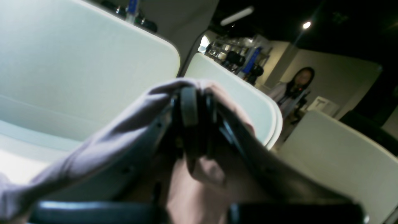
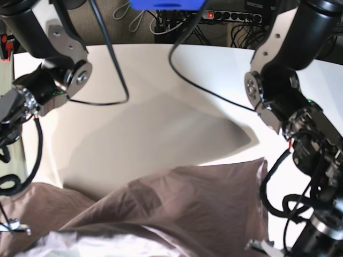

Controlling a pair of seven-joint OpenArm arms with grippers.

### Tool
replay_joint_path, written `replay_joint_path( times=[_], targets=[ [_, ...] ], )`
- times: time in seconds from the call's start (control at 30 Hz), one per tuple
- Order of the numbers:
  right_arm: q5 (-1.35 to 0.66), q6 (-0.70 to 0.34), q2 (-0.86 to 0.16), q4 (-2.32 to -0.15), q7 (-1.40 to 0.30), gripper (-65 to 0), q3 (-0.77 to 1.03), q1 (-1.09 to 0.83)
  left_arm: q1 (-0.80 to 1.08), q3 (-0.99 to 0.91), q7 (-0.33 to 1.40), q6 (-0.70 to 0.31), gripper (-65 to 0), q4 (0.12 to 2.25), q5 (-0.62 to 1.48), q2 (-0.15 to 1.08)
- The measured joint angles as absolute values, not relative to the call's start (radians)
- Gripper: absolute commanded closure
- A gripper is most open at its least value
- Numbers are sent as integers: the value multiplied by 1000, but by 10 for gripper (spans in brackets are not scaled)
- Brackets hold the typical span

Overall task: Layout the t-shirt on the table in an organized manner, then fold the t-shirt properly
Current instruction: 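Lift the hem with both grippers and carry it over toward the collar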

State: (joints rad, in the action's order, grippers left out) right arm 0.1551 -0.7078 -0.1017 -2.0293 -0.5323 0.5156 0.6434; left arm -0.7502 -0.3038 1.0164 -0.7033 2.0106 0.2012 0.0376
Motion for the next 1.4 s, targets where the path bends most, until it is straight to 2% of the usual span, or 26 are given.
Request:
replay_joint_path(
  times=[0.27, 0.4, 0.67, 1.07, 1.4],
  targets=[
    [158, -707, -142, -2030, -534, 0, 533, 710, -754, -307, 1018, -704, -2, 2011, 118, -45],
    [160, -706, -144, -2030, -543, 0, 534, 762, -746, -366, 1018, -704, -2, 2013, 93, -84],
    [157, -707, -143, -2027, -538, 0, 530, 756, -739, -451, 1018, -703, -2, 2014, 94, -81],
    [157, -707, -87, -1850, -533, 0, 530, 645, -557, -470, 1014, -704, -2, 1964, 87, -50],
    [160, -708, -82, -1774, -429, 0, 533, 580, -528, -513, 982, -703, -2, 1941, 89, -41]
  ],
)
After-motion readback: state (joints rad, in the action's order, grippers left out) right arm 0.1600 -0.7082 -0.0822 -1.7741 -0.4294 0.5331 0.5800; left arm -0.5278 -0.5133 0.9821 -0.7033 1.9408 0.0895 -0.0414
